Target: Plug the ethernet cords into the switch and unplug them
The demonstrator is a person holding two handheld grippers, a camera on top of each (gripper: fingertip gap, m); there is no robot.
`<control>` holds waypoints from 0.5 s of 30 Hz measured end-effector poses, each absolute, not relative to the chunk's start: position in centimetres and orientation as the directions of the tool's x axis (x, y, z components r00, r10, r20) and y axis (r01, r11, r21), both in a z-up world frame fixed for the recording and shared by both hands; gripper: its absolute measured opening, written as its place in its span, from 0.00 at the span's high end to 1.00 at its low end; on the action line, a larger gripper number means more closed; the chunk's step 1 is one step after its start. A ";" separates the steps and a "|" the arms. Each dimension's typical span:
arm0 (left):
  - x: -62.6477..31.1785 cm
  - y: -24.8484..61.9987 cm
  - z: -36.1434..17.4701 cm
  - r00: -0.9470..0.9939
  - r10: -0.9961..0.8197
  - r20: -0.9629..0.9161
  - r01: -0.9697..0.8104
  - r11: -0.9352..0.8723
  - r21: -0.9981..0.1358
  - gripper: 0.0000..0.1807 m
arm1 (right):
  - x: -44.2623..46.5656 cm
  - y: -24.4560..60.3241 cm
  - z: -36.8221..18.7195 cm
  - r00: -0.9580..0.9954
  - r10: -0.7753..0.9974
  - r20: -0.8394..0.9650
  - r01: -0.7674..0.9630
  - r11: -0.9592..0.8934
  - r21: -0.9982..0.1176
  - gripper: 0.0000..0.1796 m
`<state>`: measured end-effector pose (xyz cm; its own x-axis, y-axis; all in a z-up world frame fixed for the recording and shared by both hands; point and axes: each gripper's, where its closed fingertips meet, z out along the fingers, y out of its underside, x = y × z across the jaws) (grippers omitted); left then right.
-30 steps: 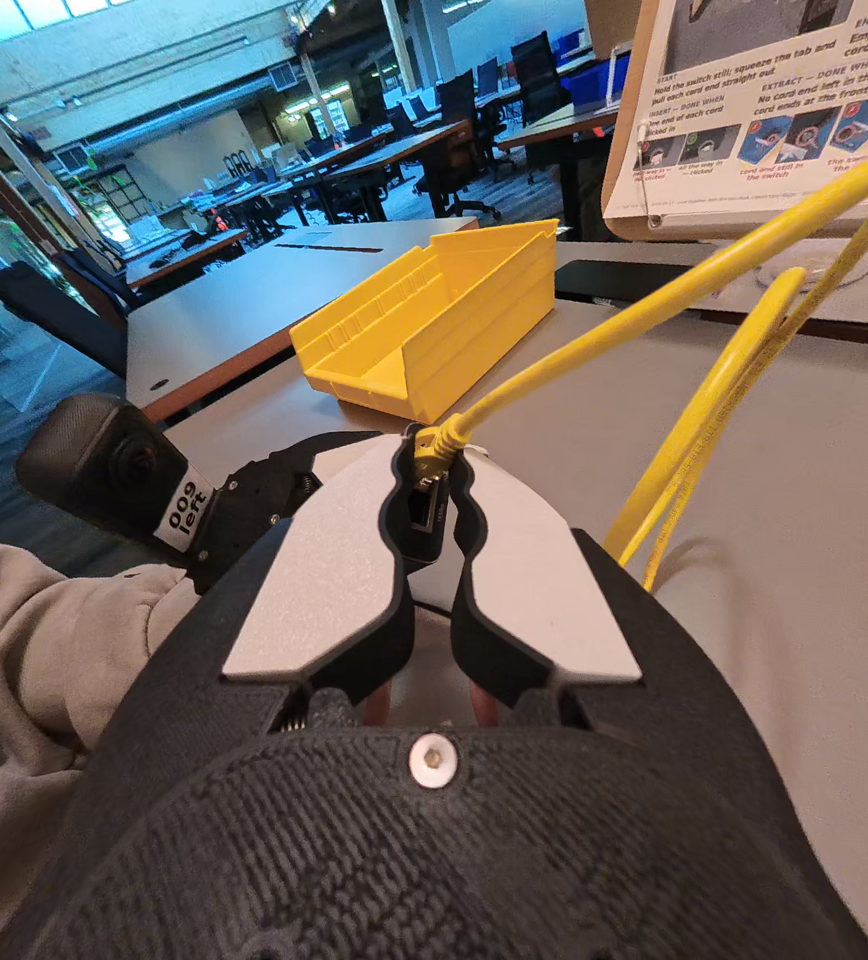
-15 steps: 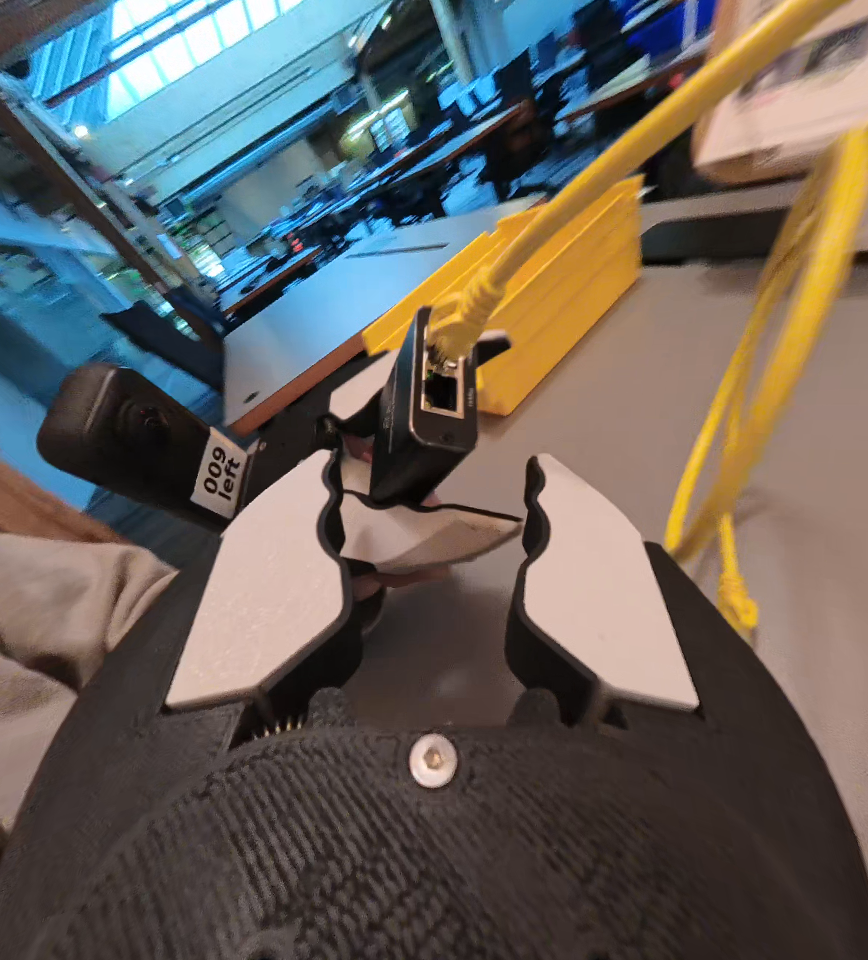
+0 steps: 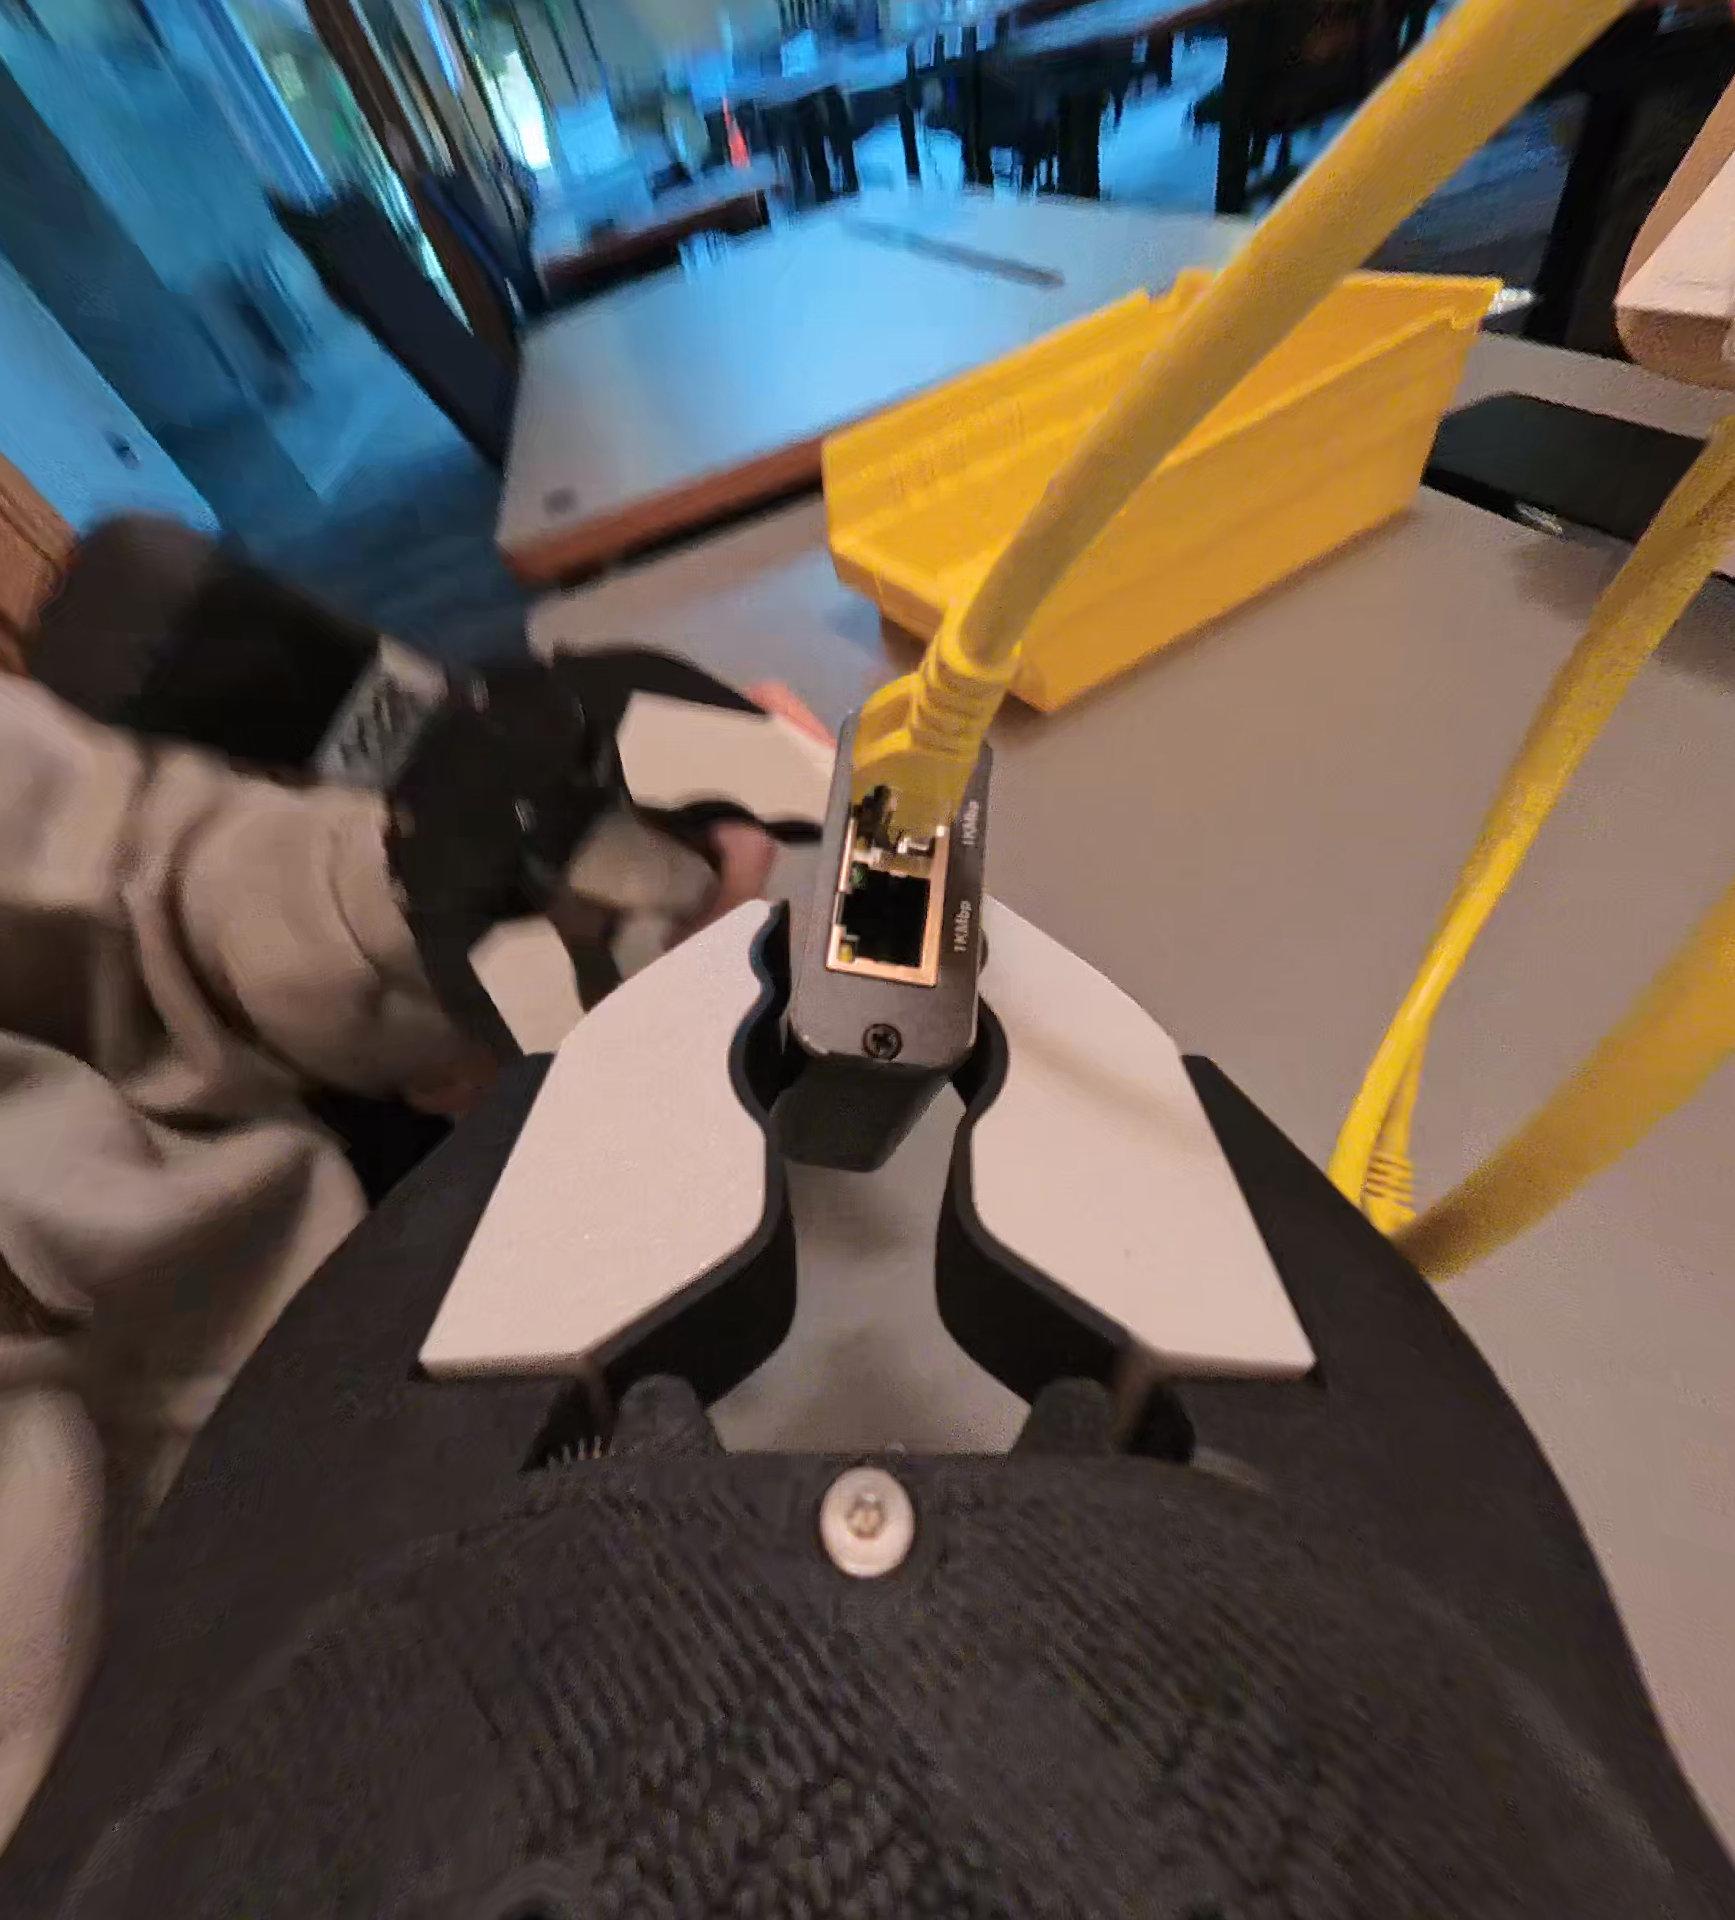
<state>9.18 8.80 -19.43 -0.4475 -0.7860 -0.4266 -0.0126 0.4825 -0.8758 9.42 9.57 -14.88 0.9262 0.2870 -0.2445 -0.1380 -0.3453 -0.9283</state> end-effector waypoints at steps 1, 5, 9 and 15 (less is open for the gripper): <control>8.4 8.6 -18.9 -0.503 -0.797 -0.335 -0.030 0.403 -0.915 0.56 | 9.6 8.9 -15.3 0.935 0.294 -0.200 -0.079 -0.377 -0.923 0.84; 7.0 8.4 -14.7 -0.657 -0.754 0.015 -0.137 0.099 -0.986 0.68 | 9.5 7.4 -17.1 0.934 0.354 -0.054 0.125 -0.462 -0.878 0.84; 8.5 7.8 -14.8 -0.692 -0.719 0.068 -0.279 0.179 -0.943 0.73 | 8.1 7.4 -17.0 0.910 0.413 -0.022 0.167 -0.415 -0.894 0.84; 9.5 4.8 -13.9 -0.758 -0.651 0.038 -0.203 0.181 -0.962 0.88 | 7.5 6.5 -17.7 0.897 0.442 0.006 0.200 -0.395 -0.897 0.84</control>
<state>9.48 4.77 -13.91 -0.7583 -0.6508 0.0376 -0.2026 0.1805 -0.9625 7.54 6.53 -17.66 0.8969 0.4422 0.0057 0.2005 -0.3950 -0.8965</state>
